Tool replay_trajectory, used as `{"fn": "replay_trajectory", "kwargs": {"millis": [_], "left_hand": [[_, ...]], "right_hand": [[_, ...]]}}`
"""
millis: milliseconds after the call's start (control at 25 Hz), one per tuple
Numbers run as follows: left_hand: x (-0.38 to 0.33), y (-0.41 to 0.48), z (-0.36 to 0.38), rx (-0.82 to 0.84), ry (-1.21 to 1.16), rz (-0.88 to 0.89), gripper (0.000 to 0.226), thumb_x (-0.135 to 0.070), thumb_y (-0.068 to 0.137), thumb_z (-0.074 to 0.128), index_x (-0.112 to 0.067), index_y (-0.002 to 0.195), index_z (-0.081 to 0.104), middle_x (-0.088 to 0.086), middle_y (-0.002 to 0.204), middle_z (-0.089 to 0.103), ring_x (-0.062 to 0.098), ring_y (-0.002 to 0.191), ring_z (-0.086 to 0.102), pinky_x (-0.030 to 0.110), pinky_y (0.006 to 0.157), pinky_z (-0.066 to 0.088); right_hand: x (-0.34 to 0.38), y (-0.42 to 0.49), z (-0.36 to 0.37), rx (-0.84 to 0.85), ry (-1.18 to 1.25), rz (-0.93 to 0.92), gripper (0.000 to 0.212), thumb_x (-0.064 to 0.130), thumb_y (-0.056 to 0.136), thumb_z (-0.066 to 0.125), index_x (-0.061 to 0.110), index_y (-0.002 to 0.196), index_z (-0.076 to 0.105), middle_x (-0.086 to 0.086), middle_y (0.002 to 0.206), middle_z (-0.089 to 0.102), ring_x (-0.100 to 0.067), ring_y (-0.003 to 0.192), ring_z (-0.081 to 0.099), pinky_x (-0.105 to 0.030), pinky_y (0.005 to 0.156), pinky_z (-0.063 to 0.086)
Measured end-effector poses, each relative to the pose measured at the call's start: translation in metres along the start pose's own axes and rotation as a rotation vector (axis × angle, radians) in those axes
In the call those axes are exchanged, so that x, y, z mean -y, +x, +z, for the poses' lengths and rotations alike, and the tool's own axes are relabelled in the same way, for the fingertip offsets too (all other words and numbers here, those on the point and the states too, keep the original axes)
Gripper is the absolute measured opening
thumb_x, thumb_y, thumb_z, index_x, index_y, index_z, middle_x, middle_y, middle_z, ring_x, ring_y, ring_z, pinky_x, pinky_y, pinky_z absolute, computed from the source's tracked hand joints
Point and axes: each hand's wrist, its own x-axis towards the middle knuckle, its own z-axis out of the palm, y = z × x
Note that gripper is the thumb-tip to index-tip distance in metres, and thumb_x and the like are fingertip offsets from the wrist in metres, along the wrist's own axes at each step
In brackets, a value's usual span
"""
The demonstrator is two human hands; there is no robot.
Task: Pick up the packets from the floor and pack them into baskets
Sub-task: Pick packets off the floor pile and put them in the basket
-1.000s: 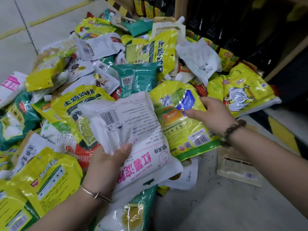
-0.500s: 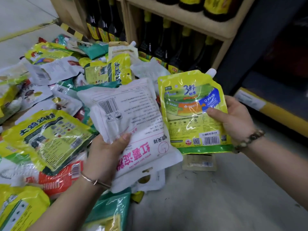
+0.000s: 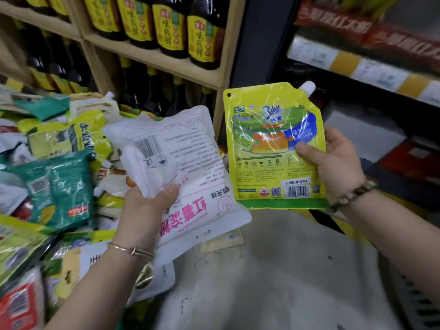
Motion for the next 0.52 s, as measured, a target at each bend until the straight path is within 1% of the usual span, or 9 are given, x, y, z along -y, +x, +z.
{"fn": "replay_trajectory", "kwargs": {"millis": [80,160,240,280,360,400,480,520], "left_hand": [[-0.002,-0.002,0.013,0.038,-0.005,0.017,0.024,0.007,0.086,0.052,-0.01,0.097,0.063,-0.009,0.071,0.072,0.006,0.064,0.068,0.018,0.053,0.053],[-0.004,-0.003,0.024,0.067,-0.001,0.029,0.025,0.006,0.085,0.053,-0.011,0.1,0.063,-0.011,0.073,0.072,0.006,0.066,0.069,0.02,0.057,0.056],[-0.006,-0.005,0.036,0.099,-0.002,0.046,0.026,0.005,0.085,0.055,-0.015,0.098,0.065,-0.012,0.075,0.072,0.006,0.068,0.069,0.022,0.063,0.057],[-0.007,-0.007,0.042,0.115,0.001,0.055,0.027,0.005,0.085,0.055,-0.018,0.096,0.065,-0.013,0.075,0.072,0.006,0.069,0.069,0.021,0.064,0.057],[-0.012,-0.013,0.053,0.152,0.024,0.076,0.028,0.003,0.085,0.057,-0.023,0.091,0.065,-0.013,0.078,0.073,0.007,0.074,0.07,0.021,0.066,0.057],[-0.015,-0.016,0.059,0.175,0.033,0.088,0.027,0.002,0.085,0.058,-0.024,0.09,0.066,-0.013,0.081,0.073,0.009,0.077,0.07,0.024,0.07,0.058],[-0.019,-0.022,0.07,0.199,0.027,0.091,0.025,0.001,0.084,0.06,-0.023,0.091,0.067,-0.007,0.089,0.073,0.016,0.083,0.07,0.032,0.074,0.058],[-0.021,-0.025,0.076,0.204,0.015,0.085,0.024,0.001,0.083,0.061,-0.022,0.09,0.067,-0.003,0.091,0.074,0.018,0.082,0.071,0.034,0.073,0.059]], "right_hand": [[0.009,-0.006,-0.009,-0.015,0.002,-0.027,0.028,-0.001,0.082,0.065,0.023,0.094,0.057,0.005,0.079,0.072,-0.012,0.071,0.07,-0.037,0.067,0.06],[0.02,-0.011,-0.017,-0.029,0.008,-0.052,0.03,-0.003,0.082,0.064,0.024,0.092,0.056,0.009,0.074,0.072,-0.009,0.068,0.069,-0.032,0.064,0.059],[0.033,-0.015,-0.027,-0.072,-0.014,-0.091,0.03,-0.003,0.083,0.064,0.024,0.092,0.055,0.008,0.077,0.07,-0.006,0.066,0.068,-0.028,0.062,0.059],[0.04,-0.015,-0.032,-0.089,-0.033,-0.116,0.029,-0.002,0.083,0.064,0.024,0.091,0.055,0.008,0.081,0.069,-0.005,0.066,0.068,-0.028,0.062,0.059],[0.055,-0.016,-0.042,-0.121,-0.076,-0.158,0.029,0.0,0.083,0.065,0.025,0.091,0.055,0.007,0.087,0.068,-0.006,0.07,0.068,-0.028,0.066,0.059],[0.063,-0.016,-0.048,-0.131,-0.092,-0.171,0.029,0.0,0.082,0.066,0.026,0.091,0.056,0.007,0.089,0.068,-0.008,0.073,0.068,-0.03,0.069,0.059],[0.075,-0.017,-0.063,-0.121,-0.113,-0.174,0.028,0.0,0.082,0.066,0.025,0.092,0.057,0.004,0.092,0.069,-0.013,0.077,0.069,-0.034,0.073,0.059],[0.079,-0.019,-0.071,-0.111,-0.127,-0.172,0.028,0.001,0.082,0.066,0.025,0.093,0.057,0.003,0.092,0.07,-0.014,0.078,0.069,-0.036,0.074,0.059]]}}
